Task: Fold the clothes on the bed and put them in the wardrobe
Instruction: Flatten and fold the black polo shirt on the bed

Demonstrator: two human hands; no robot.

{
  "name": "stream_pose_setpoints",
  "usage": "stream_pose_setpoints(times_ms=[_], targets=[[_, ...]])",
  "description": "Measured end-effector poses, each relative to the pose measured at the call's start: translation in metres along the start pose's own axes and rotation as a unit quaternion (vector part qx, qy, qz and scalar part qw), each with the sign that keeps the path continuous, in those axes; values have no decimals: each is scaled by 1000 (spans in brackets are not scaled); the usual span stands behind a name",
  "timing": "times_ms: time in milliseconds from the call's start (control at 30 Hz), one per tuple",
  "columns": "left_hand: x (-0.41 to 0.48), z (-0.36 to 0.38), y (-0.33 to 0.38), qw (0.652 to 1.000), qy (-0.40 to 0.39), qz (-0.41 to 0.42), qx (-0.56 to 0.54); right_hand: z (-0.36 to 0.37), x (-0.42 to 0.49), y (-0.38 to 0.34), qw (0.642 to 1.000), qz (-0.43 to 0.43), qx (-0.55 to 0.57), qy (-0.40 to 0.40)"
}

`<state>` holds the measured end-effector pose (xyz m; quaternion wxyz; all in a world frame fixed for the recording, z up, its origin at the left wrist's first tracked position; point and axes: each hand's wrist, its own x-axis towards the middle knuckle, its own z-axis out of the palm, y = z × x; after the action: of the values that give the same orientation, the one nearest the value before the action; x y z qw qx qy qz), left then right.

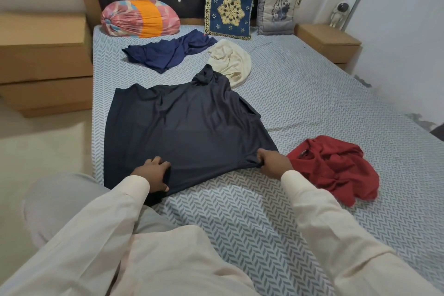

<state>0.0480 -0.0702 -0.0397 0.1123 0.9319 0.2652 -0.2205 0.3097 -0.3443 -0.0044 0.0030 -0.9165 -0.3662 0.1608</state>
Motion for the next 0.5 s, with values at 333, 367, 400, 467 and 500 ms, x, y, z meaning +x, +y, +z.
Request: stream_pose_setpoints(times_ms=[333,367,400,467,500], targets=[[-5,3,-14,999,-3,-29,-24,-18,15,-38,974,33,-170,-146],[-6,3,-18,999,0,-36,-31,-21,24,-44,980,29,-160,-115],[-6,3,-21,998,3,-43,-37,-24,30,-51,986,21,-141,-83],[-5,1,-29,997,13,-59,-49,-26,52,-68,994,-9,-99,-45],[-4,-1,-33,996,18,-63,-55,-27,63,-76,996,-22,-84,-38]])
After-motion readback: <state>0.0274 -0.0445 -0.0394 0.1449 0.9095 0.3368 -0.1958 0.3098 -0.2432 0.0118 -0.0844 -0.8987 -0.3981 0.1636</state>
